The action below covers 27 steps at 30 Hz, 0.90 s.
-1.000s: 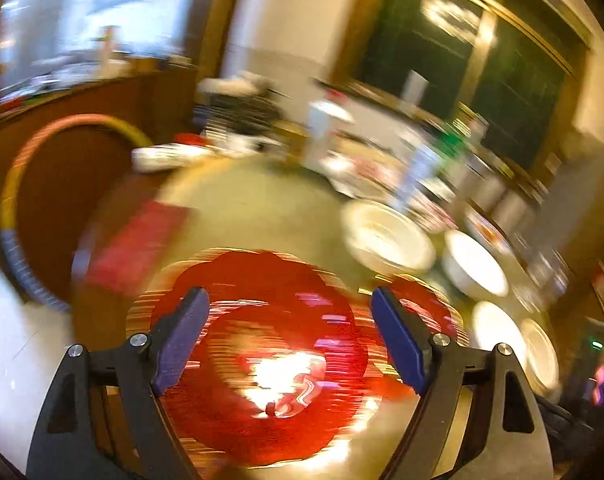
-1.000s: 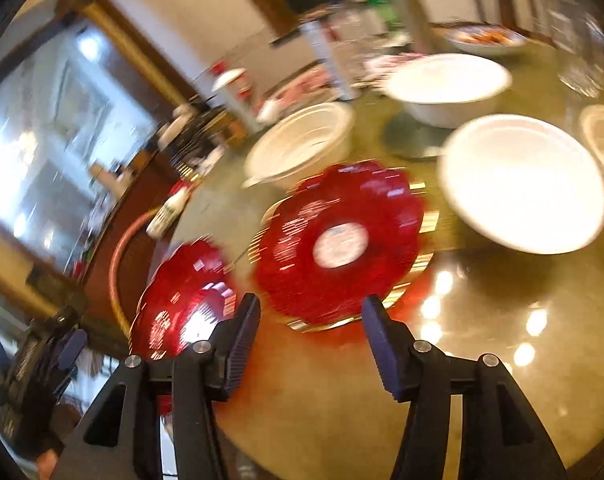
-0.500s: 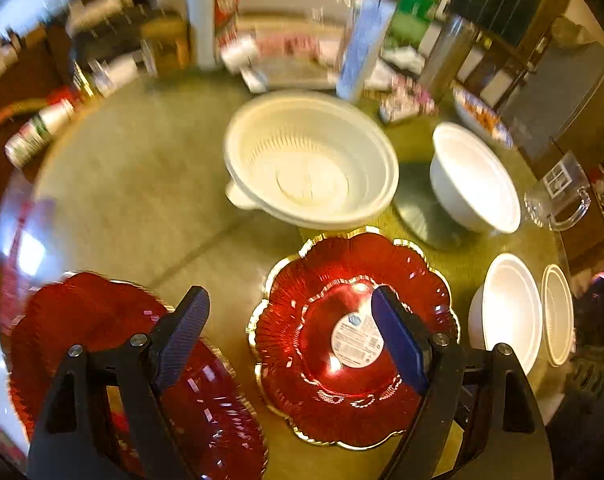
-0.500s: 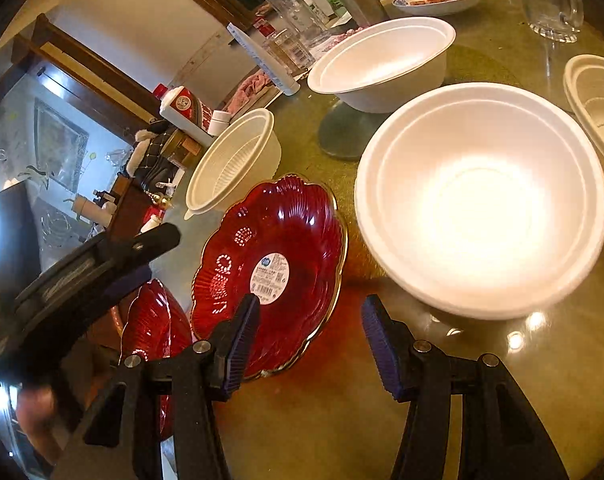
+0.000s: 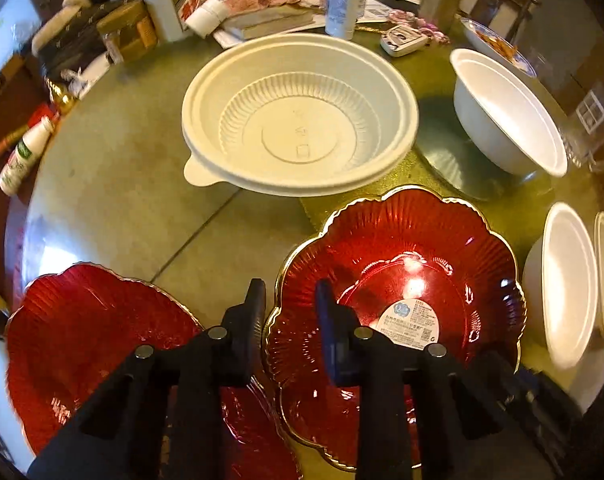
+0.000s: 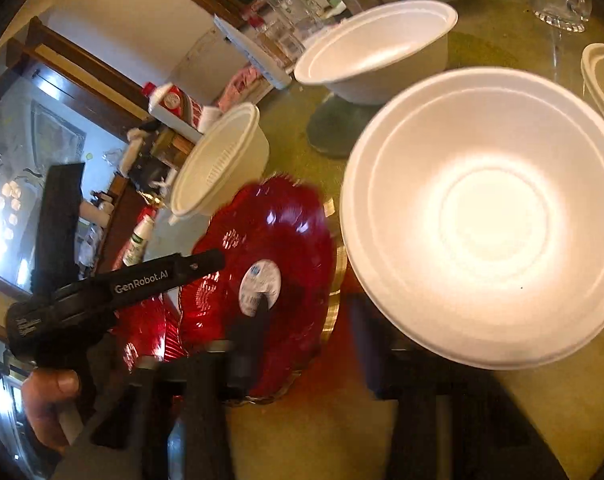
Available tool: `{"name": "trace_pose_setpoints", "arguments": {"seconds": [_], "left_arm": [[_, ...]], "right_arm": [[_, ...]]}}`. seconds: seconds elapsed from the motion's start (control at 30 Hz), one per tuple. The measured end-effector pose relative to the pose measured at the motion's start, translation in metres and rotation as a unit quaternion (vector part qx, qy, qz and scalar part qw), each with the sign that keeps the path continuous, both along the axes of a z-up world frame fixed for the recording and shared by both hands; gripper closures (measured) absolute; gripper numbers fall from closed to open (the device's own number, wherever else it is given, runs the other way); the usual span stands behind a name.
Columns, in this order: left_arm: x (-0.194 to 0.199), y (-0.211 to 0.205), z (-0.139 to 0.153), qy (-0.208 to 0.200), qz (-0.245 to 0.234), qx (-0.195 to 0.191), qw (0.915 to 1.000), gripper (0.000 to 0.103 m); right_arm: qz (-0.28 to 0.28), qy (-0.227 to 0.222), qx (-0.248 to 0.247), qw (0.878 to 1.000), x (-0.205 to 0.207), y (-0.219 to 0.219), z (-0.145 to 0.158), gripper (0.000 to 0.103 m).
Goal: Organize plates and bowls
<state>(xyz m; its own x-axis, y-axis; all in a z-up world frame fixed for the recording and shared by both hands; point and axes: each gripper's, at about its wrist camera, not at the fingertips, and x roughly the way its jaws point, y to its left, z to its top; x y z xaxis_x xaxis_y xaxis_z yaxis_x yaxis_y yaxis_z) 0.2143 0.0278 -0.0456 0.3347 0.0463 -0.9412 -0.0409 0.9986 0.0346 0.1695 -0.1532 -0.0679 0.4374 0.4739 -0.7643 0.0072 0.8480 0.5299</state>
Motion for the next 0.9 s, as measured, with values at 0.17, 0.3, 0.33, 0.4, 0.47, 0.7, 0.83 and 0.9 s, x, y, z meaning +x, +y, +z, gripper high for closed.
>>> {"name": "trace_pose_setpoints", "arguments": {"seconds": [0.17, 0.3, 0.33, 0.4, 0.47, 0.7, 0.83, 0.9], "left_arm": [[-0.015, -0.004, 0.011, -0.017, -0.005, 0.001, 0.9999, 0.084], [-0.028, -0.003, 0.029, -0.038, -0.007, -0.004, 0.9992, 0.084], [-0.03, -0.003, 0.032, -0.042, -0.007, -0.004, 0.9991, 0.084], [-0.04, -0.002, 0.04, -0.057, -0.005, -0.007, 0.9983, 0.084], [-0.049, 0.003, 0.046, -0.069, -0.002, -0.014, 0.9975, 0.084], [-0.09, 0.006, 0.068, -0.126, 0.006, -0.028, 0.9916, 0.084], [-0.116, 0.006, 0.078, -0.162, 0.011, -0.034, 0.9861, 0.084], [-0.126, 0.006, 0.08, -0.176, 0.015, -0.038, 0.9835, 0.084]], "right_arm": [[-0.006, -0.006, -0.016, 1.0, -0.003, 0.0, 0.005, 0.091], [-0.009, -0.034, -0.025, 0.999, -0.014, -0.001, 0.02, 0.092], [-0.009, -0.039, -0.026, 0.999, -0.017, -0.001, 0.024, 0.092], [-0.009, -0.049, -0.029, 0.998, -0.024, 0.0, 0.03, 0.092], [-0.007, -0.058, -0.03, 0.998, -0.031, 0.0, 0.036, 0.092], [-0.005, -0.102, -0.046, 0.994, -0.059, 0.005, 0.057, 0.092], [-0.004, -0.127, -0.055, 0.99, -0.075, 0.005, 0.066, 0.092], [-0.003, -0.136, -0.053, 0.989, -0.083, 0.002, 0.069, 0.092]]}}
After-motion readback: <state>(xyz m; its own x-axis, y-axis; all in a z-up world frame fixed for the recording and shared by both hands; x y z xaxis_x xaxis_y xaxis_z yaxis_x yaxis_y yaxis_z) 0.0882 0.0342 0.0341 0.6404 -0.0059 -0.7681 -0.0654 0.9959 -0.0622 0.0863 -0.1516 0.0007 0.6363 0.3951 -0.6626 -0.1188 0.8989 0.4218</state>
